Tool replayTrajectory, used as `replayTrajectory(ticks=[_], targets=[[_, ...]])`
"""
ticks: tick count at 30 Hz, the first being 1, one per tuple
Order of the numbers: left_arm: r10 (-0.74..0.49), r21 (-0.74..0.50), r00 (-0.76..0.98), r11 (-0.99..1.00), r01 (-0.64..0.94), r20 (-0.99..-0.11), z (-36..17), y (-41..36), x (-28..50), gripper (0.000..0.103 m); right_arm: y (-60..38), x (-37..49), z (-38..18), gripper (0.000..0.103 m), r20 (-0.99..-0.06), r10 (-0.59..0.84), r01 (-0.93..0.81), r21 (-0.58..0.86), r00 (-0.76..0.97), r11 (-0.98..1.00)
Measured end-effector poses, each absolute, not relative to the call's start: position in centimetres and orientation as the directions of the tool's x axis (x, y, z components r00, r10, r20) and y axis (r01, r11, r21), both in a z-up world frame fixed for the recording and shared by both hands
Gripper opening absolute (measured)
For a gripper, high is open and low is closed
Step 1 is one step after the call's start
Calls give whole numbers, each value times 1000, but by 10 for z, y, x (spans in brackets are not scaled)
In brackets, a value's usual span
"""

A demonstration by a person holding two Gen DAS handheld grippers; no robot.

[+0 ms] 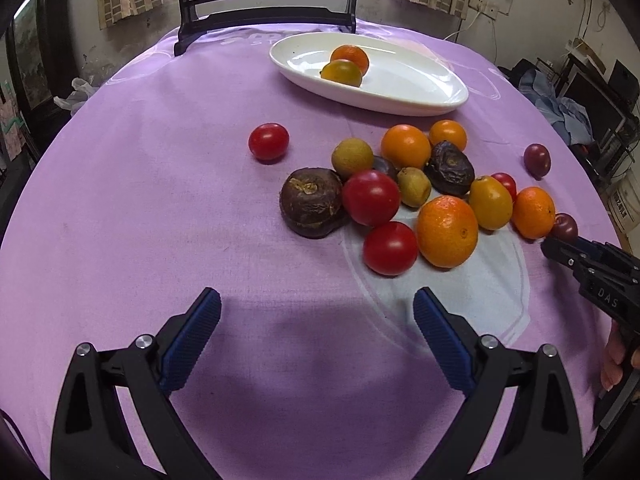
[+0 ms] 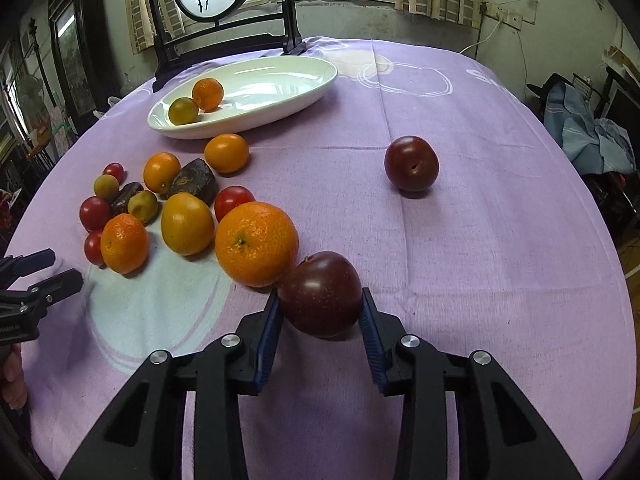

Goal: Organize fruits
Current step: 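Grasp the dark red plum with the right tool while the left grasps a red tomato, then carry both fruits over the white plate and open both tools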

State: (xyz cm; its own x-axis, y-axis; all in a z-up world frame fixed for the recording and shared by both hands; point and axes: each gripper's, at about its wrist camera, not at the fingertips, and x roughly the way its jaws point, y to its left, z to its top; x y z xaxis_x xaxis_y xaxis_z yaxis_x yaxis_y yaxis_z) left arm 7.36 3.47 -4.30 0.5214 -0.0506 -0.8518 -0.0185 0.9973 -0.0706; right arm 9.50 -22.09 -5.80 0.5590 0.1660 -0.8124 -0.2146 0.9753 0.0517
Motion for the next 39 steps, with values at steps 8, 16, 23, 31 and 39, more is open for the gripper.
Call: replayTrajectory(ticks=[8,16,23,31,39], targets=[[-65,-64,536,998,19,-842,-42,13,71,91,-222,74,-55,38,-788,256,-258,128,559,958],[-20,-23,514,1000,0,-857,-49,-1,89,63,-223,63,-49,38,-750,354,-317,201,559,927],[0,6,540,1000,9,-842,-46,-6,102,29,-224,64,-51,39,-750,381,-323,233,541,917],[-100,-73,552,995,70,-828,-30,0,85,29,-219,60,-44,38,-749,346,-319,189,565,929],[-149,-108,632,989,103,-761,26,17,98,29,-200,69,12,38,-661,328,-358,96,675,929]])
